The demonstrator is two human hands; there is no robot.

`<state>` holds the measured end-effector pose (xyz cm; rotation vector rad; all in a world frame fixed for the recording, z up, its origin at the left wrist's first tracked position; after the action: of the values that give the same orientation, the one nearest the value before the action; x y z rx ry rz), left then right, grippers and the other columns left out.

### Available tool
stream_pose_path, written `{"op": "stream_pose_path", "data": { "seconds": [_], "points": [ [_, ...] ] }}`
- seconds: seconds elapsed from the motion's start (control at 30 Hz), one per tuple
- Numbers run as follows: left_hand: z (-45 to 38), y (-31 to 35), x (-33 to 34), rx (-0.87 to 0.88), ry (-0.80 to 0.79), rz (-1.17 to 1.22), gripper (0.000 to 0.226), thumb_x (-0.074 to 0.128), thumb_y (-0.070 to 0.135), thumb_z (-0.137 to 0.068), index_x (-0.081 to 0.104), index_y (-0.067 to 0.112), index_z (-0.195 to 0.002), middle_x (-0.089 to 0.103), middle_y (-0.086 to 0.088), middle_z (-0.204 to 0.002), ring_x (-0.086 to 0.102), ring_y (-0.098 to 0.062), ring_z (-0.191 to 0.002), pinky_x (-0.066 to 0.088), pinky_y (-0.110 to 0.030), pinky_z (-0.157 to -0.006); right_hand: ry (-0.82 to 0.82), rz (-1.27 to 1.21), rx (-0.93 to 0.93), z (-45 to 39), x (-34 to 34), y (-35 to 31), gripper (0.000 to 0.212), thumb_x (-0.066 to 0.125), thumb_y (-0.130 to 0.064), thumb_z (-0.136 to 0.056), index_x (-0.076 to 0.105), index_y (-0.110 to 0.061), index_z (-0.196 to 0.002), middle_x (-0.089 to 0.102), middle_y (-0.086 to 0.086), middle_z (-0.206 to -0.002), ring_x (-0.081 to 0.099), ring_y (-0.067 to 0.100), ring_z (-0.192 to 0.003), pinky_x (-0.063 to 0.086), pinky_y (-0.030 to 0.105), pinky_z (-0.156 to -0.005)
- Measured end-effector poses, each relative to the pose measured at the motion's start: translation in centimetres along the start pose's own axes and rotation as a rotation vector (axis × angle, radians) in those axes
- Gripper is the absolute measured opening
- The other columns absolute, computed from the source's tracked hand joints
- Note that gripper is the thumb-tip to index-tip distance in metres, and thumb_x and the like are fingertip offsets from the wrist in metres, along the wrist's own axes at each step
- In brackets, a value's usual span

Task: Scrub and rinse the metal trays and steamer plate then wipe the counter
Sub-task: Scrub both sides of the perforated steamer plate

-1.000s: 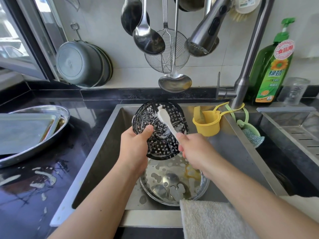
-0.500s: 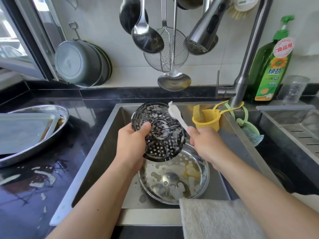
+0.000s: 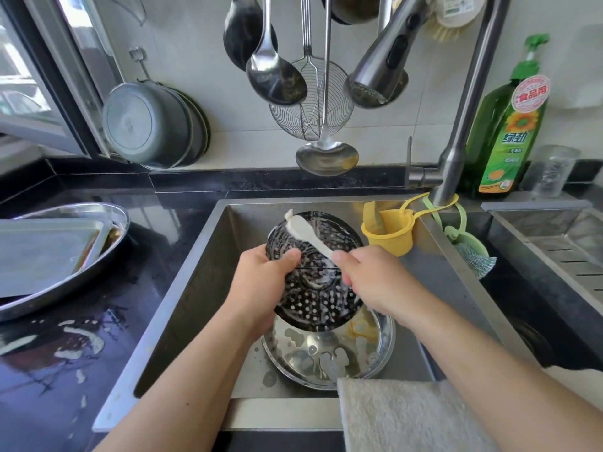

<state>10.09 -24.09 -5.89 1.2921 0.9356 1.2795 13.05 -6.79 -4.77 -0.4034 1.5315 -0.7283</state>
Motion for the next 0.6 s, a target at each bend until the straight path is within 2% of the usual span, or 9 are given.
{"op": "stream_pose_path", "data": {
  "seconds": [0.1,0.2,0.3,0.37,0.47,0.53,0.6],
  "points": [
    [-0.3,0.1,-0.1,0.007,0.034,0.022,0.017,0.057,0.002,-0.103,0.071,-0.001,-0.113,0.078,-0.017,-0.105,0.076,-0.035,-0.101,0.058,-0.055,-0.097,0.042,0.056,0.052,-0.7,-0.8,0.5,0.055,0.037,-0.049,-0.106,0.065,-0.011,-0.077,0.065,0.008,-0.077,0.062,0.031,-0.08,0.051,0.04,-0.079],
    [-0.3,0.0,-0.4,0.017,0.038,-0.026,0.016,0.058,0.004,-0.103,0.072,0.001,-0.11,0.079,-0.017,-0.103,0.076,-0.035,-0.099,0.057,-0.056,-0.097,0.043,0.102,0.064,-0.5,-1.0,1.1,0.057,0.037,-0.048,-0.106,0.066,-0.006,-0.083,0.063,0.009,-0.076,0.059,0.03,-0.077,0.048,0.037,-0.072],
    [0.1,-0.2,0.4,0.009,-0.009,-0.055,0.017,0.057,0.003,-0.103,0.073,0.0,-0.108,0.079,-0.018,-0.102,0.076,-0.035,-0.099,0.057,-0.056,-0.098,-0.017,0.107,-0.039,0.3,0.2,-0.1,0.053,0.039,-0.048,-0.105,0.065,-0.011,-0.079,0.06,0.006,-0.071,0.054,0.024,-0.066,0.042,0.034,-0.063],
    [-0.1,-0.2,0.4,0.011,-0.002,-0.032,0.016,0.058,0.003,-0.103,0.072,0.0,-0.109,0.079,-0.018,-0.103,0.076,-0.035,-0.1,0.058,-0.055,-0.097,0.05,0.11,0.011,-0.2,-0.1,0.1,0.054,0.037,-0.049,-0.106,0.061,-0.013,-0.076,0.059,0.004,-0.069,0.054,0.024,-0.065,0.042,0.034,-0.06],
    [-0.3,0.1,-0.2,0.016,0.041,0.006,0.016,0.058,0.003,-0.103,0.072,-0.001,-0.11,0.079,-0.016,-0.102,0.077,-0.034,-0.098,0.059,-0.05,-0.093,0.144,0.066,0.057,-0.8,-0.9,0.8,0.057,0.035,-0.048,-0.106,0.062,-0.009,-0.075,0.064,0.01,-0.075,0.059,0.033,-0.077,0.051,0.041,-0.076],
    [-0.1,0.1,0.0,-0.007,0.036,0.007,0.015,0.058,0.002,-0.103,0.071,-0.002,-0.109,0.079,-0.017,-0.101,0.077,-0.034,-0.097,0.06,-0.047,-0.089,0.109,0.045,-0.017,-0.1,0.0,-0.1,0.056,0.037,-0.048,-0.106,0.066,-0.009,-0.078,0.067,0.009,-0.077,0.061,0.03,-0.077,0.052,0.04,-0.076],
    [0.1,-0.1,0.2,-0.028,0.022,0.001,0.014,0.058,0.002,-0.102,0.071,-0.003,-0.108,0.079,-0.018,-0.1,0.077,-0.035,-0.097,0.061,-0.046,-0.086,0.074,0.061,-0.096,0.3,1.1,-1.0,0.054,0.038,-0.048,-0.106,0.065,-0.011,-0.077,0.066,0.008,-0.075,0.059,0.026,-0.071,0.048,0.038,-0.068]
  ]
}}
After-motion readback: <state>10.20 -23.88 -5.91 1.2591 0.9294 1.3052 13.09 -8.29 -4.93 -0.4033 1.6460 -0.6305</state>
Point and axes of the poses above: each hand's wrist, its own z-axis away from the middle knuckle, its own x-axis out of the palm, y = z × x, the point moved 1 cm from there along -z, towards the middle knuckle
